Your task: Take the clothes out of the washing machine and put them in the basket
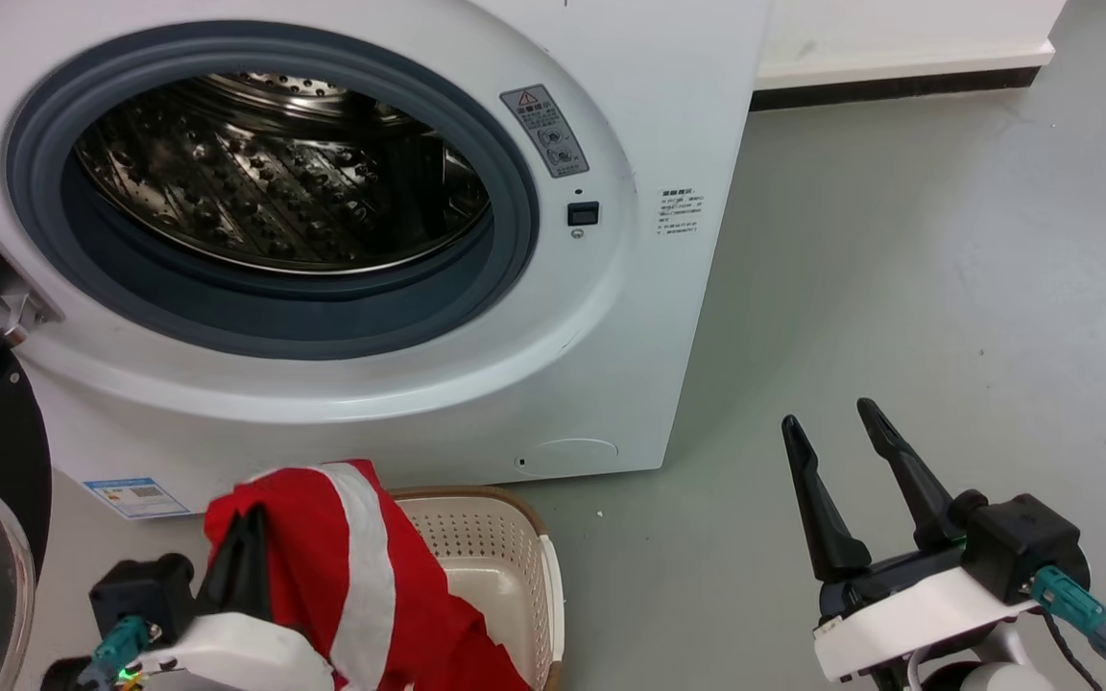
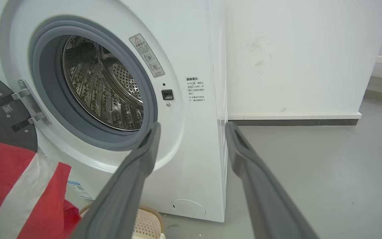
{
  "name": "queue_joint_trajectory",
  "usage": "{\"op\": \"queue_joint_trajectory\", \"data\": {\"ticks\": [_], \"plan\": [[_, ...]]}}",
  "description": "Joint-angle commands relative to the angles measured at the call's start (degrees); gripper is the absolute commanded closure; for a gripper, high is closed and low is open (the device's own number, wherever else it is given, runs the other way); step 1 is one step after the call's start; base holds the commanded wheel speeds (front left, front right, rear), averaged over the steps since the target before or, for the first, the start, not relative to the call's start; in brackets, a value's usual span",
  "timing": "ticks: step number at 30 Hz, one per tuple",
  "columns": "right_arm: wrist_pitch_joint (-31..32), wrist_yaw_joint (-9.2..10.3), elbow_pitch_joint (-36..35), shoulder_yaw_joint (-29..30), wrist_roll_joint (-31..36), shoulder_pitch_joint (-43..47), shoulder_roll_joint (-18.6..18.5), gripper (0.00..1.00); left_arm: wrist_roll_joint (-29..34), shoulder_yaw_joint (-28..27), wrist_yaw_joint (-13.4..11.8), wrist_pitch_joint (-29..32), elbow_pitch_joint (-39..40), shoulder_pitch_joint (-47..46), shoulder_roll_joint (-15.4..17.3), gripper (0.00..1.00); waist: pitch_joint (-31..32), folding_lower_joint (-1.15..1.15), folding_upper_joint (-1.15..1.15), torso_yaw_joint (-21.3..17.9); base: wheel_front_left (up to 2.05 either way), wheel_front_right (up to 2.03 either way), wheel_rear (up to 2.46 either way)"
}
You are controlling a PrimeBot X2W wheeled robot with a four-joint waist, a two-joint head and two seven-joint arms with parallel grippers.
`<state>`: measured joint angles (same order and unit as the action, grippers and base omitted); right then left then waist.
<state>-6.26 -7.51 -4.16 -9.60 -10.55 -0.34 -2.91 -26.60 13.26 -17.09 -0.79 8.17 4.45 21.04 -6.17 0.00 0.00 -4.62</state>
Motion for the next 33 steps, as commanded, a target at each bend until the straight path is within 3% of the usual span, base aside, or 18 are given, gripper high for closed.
{"op": "queue_joint_trajectory", "data": {"ticks": [1, 12, 24, 33], "plan": [[-0.1, 0.04, -0.4, -0.1, 0.3, -1.1, 0.1, 0.0, -0.5, 0.1, 0.5, -0.8, -1.5, 0.4, -0.5, 1.0, -1.1, 0.0, 0.0, 0.4, 0.0, 0.0, 0.0], [0.5, 0.04, -2.4, -1.6, 1.6, -6.2, 0.1, 0.0, -4.3, 0.3, 6.1, -11.0, -26.0, -7.4, -6.8, 1.0, -11.5, 0.0, 0.0, -1.4, 0.0, 0.0, 0.0], [-1.7, 0.04, -2.2, -2.2, 1.0, -10.5, 0.1, 0.0, -3.9, -2.7, 11.5, -14.4, -50.3, -19.8, -6.8, 1.0, -22.6, 0.0, 0.0, -6.4, 0.0, 0.0, 0.0], [-2.8, 0.04, -2.6, -2.6, 0.6, -12.5, 0.1, 0.0, -3.1, -5.0, 12.4, -14.5, -61.2, -25.7, -7.6, 1.0, -27.8, 0.0, 0.0, -8.6, 0.0, 0.0, 0.0]]}}
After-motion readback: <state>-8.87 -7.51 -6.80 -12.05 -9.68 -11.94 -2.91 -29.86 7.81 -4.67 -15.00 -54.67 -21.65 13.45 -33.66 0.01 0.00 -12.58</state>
